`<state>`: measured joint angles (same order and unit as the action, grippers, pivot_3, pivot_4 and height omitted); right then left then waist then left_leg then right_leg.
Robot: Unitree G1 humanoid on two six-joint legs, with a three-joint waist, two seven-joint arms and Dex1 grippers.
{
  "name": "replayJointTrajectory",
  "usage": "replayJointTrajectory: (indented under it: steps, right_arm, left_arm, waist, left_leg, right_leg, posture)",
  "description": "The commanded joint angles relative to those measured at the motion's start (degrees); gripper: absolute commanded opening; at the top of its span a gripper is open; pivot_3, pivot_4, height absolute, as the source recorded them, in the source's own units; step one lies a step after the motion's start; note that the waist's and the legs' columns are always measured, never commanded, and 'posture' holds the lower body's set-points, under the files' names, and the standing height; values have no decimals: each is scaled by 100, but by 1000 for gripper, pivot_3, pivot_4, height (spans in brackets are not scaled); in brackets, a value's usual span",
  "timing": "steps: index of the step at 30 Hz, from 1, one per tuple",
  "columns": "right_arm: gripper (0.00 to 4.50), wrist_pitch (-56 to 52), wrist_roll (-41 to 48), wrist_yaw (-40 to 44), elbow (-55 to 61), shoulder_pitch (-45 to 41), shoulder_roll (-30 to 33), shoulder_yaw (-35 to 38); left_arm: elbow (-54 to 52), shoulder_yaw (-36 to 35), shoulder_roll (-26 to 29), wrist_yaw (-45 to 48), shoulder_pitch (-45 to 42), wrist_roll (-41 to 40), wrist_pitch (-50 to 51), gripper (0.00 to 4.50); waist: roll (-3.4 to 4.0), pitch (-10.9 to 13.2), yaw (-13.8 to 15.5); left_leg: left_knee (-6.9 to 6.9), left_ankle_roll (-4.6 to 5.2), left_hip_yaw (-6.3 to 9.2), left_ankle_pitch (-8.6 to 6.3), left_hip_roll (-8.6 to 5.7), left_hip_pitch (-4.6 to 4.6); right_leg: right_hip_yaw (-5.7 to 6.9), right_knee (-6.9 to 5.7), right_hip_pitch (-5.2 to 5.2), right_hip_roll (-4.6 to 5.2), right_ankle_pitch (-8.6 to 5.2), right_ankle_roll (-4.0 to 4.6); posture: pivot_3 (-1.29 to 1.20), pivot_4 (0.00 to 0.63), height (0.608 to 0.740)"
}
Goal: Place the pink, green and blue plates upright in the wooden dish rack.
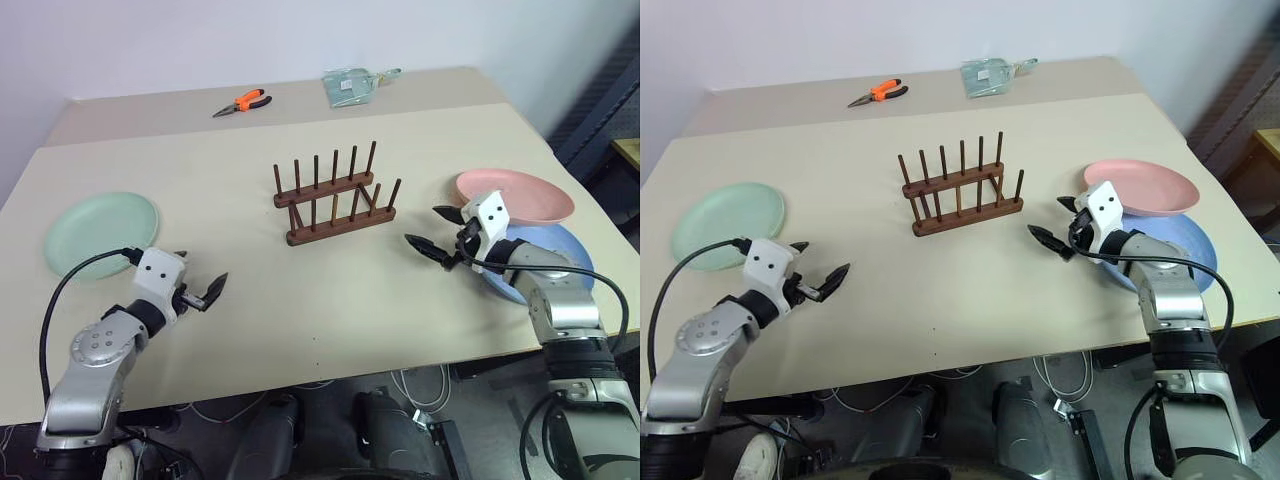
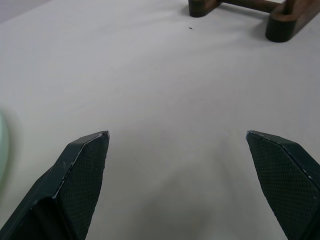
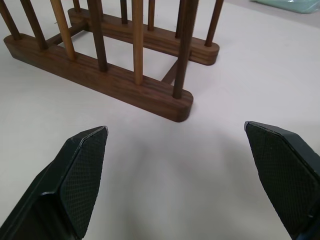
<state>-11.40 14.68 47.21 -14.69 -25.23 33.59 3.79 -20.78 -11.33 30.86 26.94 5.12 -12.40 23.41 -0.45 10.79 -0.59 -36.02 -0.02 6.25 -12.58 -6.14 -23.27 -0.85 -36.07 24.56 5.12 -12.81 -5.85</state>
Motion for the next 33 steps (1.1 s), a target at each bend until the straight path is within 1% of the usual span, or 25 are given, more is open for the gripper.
replayJointTrajectory:
  steps: [1, 6, 11, 14, 17, 20, 22, 24, 27, 30, 33]
  right_arm:
    - [4477, 196, -44, 5, -109, -253, -104, -24]
    - [4477, 311, -147, -5, -174, -276, -189, -119]
    - [4477, 251, -225, 49, 2, -26, -162, -229]
    - [4477, 96, -159, 50, 453, 288, -182, -273]
    - [4477, -15, -192, -173, 896, 537, -293, -306]
    - [4477, -92, -274, -522, 1437, 838, -497, -357]
    - [4477, -175, -304, -754, 1723, 997, -625, -365]
    - [4477, -267, -326, -901, 1971, 1121, -691, -378]
    - [4477, -445, -283, -1083, 2364, 1279, -759, -377]
    - [4477, -504, -312, -1204, 2532, 1408, -774, -404]
    - [4500, -517, -354, -1295, 2597, 1472, -788, -439]
  left_arm:
    - [-322, -57, -38, -100, 66, 25, -10, 4500]
    - [-436, 12, -85, -114, 133, 1, 35, 4500]
    - [-142, 281, 20, 212, -113, -20, -16, 4500]
    - [280, 506, 42, 439, -500, 8, -83, 4500]
    - [750, 759, 38, 748, -909, 16, -202, 4500]
    - [1879, 1409, -79, 1129, -1904, 362, -531, 4500]
    - [2742, 1718, -336, 1322, -2639, 470, -726, 4500]
    - [3431, 1906, -587, 1433, -3153, 559, -905, 4500]
    - [4271, 2099, -936, 1524, -3703, 693, -1169, 4500]
    - [4874, 2226, -1225, 1586, -4010, 811, -1363, 4500]
    - [5141, 2259, -1363, 1476, -4079, 957, -1531, 3675]
  waist:
    - [0, 0, -1]
    - [0, 0, 15]
    - [0, 0, 16]
    - [0, 0, 29]
    - [0, 0, 15]
    - [0, -1, 33]
    - [-2, -1, 90]
    - [-1, -1, 125]
    - [-3, -2, 128]
    - [-3, -3, 135]
    - [-4, -4, 131]
  left_leg:
    - [-1, 0, 0, 0, 0, 0]
    - [2, 0, 1, 0, -2, -1]
    - [0, 0, 0, 0, -1, -1]
    - [0, 0, 1, 0, -2, -1]
    - [-1, 0, 1, 0, -3, -1]
    - [-1, 0, 1, 0, -3, 1]
    - [-5, -3, 6, 2, -2, 0]
    - [-9, -3, 2, 2, -9, -1]
    - [-7, 1, 1, 0, -14, -3]
    - [-6, 1, 3, 0, -13, -3]
    - [-11, 2, 3, 0, -13, -1]
  right_leg:
    - [0, 1, -1, 0, 0, 0]
    - [1, 2, -1, 0, 0, 0]
    - [1, 2, -1, -2, 0, 0]
    - [1, 1, -1, -2, 0, 0]
    - [1, 0, -1, -2, 0, 0]
    - [1, -3, 0, -4, 1, -1]
    - [11, -4, -2, -12, 2, 0]
    - [10, -3, -2, -8, 3, -2]
    - [9, 0, -1, -4, 4, -4]
    - [10, -1, 0, -5, 4, -5]
    - [10, -1, -6, -5, 4, -6]
  posture:
    - [0, 150, 740]
    - [0, 150, 740]
    - [0, 150, 740]
    - [0, 150, 740]
    - [0, 150, 740]
    - [0, 150, 740]
    - [0, 150, 740]
    - [0, 150, 740]
    - [0, 150, 740]
    - [0, 150, 740]
    - [0, 150, 740]
